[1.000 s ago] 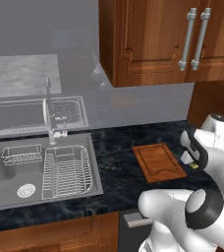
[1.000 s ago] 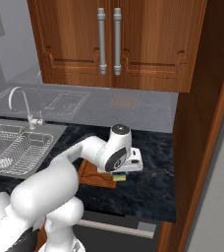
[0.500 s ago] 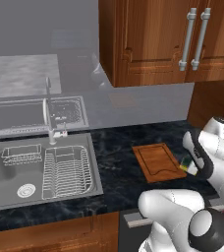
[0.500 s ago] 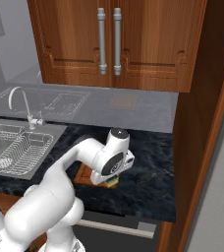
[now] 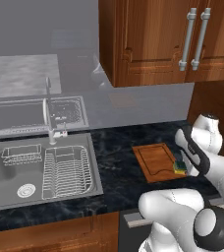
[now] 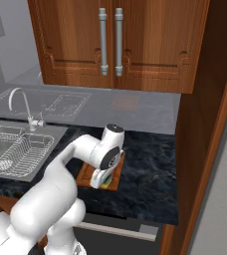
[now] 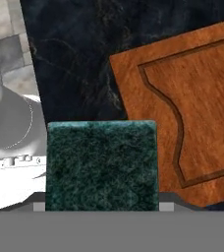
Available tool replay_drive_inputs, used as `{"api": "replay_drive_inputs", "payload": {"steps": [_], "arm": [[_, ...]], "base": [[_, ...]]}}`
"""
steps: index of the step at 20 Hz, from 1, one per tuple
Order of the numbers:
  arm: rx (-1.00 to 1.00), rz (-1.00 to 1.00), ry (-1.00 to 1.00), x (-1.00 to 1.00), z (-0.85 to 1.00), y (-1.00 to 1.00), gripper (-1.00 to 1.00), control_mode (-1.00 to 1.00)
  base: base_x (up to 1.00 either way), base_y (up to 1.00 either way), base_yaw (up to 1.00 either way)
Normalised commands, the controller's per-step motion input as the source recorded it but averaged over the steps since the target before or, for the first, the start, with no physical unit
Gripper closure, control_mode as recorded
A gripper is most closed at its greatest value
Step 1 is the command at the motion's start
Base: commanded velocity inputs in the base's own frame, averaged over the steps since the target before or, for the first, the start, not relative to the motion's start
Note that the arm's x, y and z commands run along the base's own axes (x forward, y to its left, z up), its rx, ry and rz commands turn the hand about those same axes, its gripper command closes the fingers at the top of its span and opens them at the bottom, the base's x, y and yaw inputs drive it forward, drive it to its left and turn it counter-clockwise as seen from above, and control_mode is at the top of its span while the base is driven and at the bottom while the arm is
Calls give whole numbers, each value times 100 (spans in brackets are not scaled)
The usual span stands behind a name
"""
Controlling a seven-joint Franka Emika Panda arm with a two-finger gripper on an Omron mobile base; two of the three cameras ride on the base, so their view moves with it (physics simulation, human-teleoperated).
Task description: Pick up the sponge from the counter and clean the cutting board by briefly scrubbing or pressing down on the cutting board. Once finished, release the sponge.
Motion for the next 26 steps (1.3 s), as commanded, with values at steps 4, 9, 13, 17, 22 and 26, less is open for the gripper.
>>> {"api": "replay_drive_inputs", "payload": {"steps": [4,9,13,17,22,26], "arm": [[0,27,3,13,-17,0,100,-100],[0,16,0,13,-17,0,100,-100],[0,2,0,10,-15,1,100,-100],[0,0,0,12,-16,7,100,-100],[0,0,0,13,-22,3,100,-100],[0,0,0,15,-25,0,100,-100]], "base": [[0,0,0],[0,0,0],[0,0,0],[0,0,0],[0,0,0],[0,0,0]]}}
